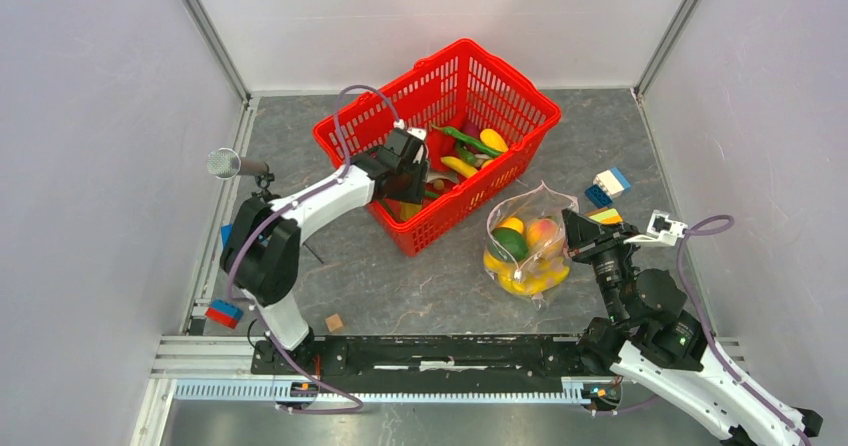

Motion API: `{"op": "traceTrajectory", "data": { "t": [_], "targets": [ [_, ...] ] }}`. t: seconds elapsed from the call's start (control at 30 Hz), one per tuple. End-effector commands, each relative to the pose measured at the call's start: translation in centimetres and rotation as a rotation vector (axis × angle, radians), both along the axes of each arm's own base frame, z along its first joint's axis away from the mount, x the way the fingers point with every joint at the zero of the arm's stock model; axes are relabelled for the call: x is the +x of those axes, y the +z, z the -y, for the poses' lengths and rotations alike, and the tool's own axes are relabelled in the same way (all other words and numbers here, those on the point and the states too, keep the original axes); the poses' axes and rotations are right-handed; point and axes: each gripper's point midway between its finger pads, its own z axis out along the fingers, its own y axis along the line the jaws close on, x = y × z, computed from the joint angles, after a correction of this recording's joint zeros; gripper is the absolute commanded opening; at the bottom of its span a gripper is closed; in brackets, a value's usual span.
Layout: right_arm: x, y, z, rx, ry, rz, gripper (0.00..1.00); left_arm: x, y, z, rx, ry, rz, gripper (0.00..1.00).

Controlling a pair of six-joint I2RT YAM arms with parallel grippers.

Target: Place the food in the zip-top bag and seal the zipper

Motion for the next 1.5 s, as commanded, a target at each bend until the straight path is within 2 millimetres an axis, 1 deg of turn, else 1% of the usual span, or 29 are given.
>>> {"op": "traceTrajectory", "data": {
  "t": [0.0,0.13,0.17,0.2,0.23,0.3,0.33,0.37,0.4,0.57,0.73,0.83,0.87,1.03,1.07,1.13,1.27,1.37,1.43,1.47],
  "targets": [
    [0.1,0.3,-0.1,0.019,-0.006,0.009,0.07,0.5,5.1,-0.3,-0.039,-0.018,0.111,0.58],
    [0.2,0.4,-0.3,0.018,0.001,0.009,0.07,-0.1,6.0,-0.1,-0.052,-0.050,0.105,0.57],
    [0.1,0.4,-0.3,0.020,0.001,0.010,0.07,-0.2,6.4,-0.2,-0.057,-0.052,0.112,0.58],
    [0.1,0.5,-0.3,0.021,0.004,0.010,0.07,-0.2,6.5,-0.3,-0.057,-0.051,0.119,0.66],
    [0.1,0.4,-0.3,0.022,0.004,0.010,0.07,0.0,6.7,-0.4,-0.051,-0.045,0.129,0.77],
    [0.1,0.4,-0.4,0.026,0.006,0.011,0.08,0.3,6.2,-0.6,-0.032,-0.035,0.127,0.85],
    [0.1,0.4,-0.4,0.026,0.007,0.010,0.07,0.5,5.6,-0.7,-0.014,-0.029,0.112,0.88],
    [0.1,0.5,-0.4,0.029,0.010,0.012,0.07,0.7,4.9,-0.6,0.000,-0.021,0.089,0.95],
    [0.1,0.4,-0.5,0.029,0.013,0.012,0.07,0.8,4.2,-0.5,0.009,-0.016,0.070,1.00],
    [0.0,0.5,-0.4,0.027,0.013,0.010,0.07,1.2,1.4,0.4,0.012,-0.013,0.007,1.00],
    [0.0,0.5,-0.1,0.031,0.001,0.012,0.07,0.7,-1.8,0.2,0.049,-0.010,-0.059,1.00],
    [0.0,0.5,0.0,0.029,-0.003,0.011,0.08,0.8,-2.6,0.0,0.063,-0.004,-0.057,1.00],
    [0.0,0.4,-0.1,0.026,-0.002,0.011,0.08,0.8,-2.7,0.0,0.062,-0.002,-0.057,0.98],
    [0.0,0.5,-0.1,0.025,-0.002,0.010,0.08,1.0,-2.2,0.0,0.052,0.002,-0.039,0.73],
    [0.0,0.5,0.0,0.026,-0.002,0.011,0.08,0.9,-2.1,0.0,0.051,0.000,-0.035,0.66],
    [0.0,0.5,0.0,0.027,-0.004,0.011,0.08,0.8,-1.8,-0.3,0.052,0.001,-0.028,0.57],
    [0.1,0.3,-0.1,0.031,-0.004,0.010,0.08,0.6,-1.4,-0.5,0.053,-0.003,-0.015,0.46],
    [0.1,0.4,-0.2,0.028,-0.001,0.010,0.08,0.4,-0.9,-0.7,0.052,-0.005,-0.008,0.46],
    [0.1,0.5,-0.2,0.027,-0.001,0.010,0.08,0.3,0.0,-0.8,0.049,-0.007,0.004,0.45],
    [0.1,0.5,-0.2,0.025,0.000,0.009,0.08,0.4,1.0,-0.9,0.041,-0.007,0.022,0.45]
  ]
}}
